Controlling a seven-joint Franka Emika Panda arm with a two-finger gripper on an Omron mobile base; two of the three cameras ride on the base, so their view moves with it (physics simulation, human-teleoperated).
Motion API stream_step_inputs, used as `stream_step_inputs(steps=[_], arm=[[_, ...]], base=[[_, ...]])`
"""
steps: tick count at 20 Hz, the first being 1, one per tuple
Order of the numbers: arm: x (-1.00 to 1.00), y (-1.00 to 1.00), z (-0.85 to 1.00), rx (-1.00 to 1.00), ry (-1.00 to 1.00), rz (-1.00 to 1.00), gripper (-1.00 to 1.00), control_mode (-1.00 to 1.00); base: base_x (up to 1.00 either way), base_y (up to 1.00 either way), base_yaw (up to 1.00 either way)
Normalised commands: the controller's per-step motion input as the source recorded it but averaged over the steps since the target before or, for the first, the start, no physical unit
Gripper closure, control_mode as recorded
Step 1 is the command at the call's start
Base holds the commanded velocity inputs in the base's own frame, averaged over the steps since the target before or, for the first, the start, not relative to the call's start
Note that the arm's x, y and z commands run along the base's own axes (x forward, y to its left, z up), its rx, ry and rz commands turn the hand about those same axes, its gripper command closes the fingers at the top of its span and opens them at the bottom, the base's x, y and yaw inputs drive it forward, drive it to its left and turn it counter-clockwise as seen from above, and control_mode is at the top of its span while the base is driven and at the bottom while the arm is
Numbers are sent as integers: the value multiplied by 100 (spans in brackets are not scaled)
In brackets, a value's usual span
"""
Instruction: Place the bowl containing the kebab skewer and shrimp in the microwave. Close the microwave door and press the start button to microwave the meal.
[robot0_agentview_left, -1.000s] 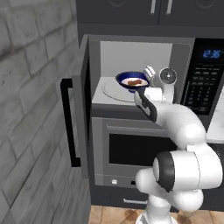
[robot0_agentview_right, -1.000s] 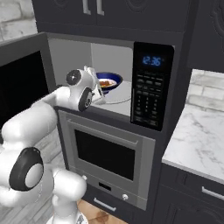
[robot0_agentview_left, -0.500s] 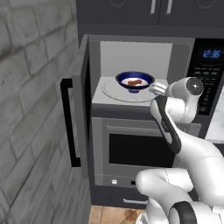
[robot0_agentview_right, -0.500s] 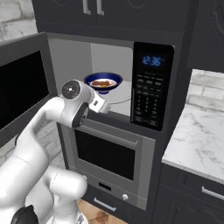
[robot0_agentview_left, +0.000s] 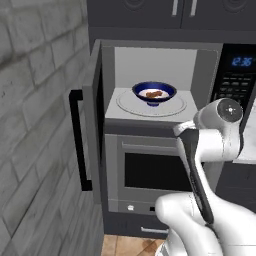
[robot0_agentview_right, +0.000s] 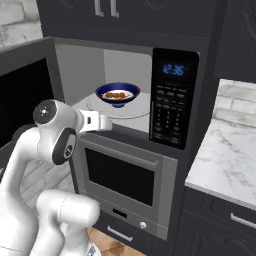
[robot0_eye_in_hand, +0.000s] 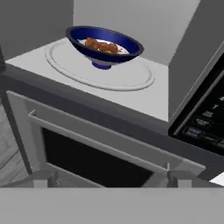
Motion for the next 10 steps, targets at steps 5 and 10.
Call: stream_step_inputs(steps=[5,10], arm=[[-83,33,34,-65,17,38,-100,-100],[-52,27,35,-48,5,34,-100,-100]], base=[[0,0,0],[0,0,0]])
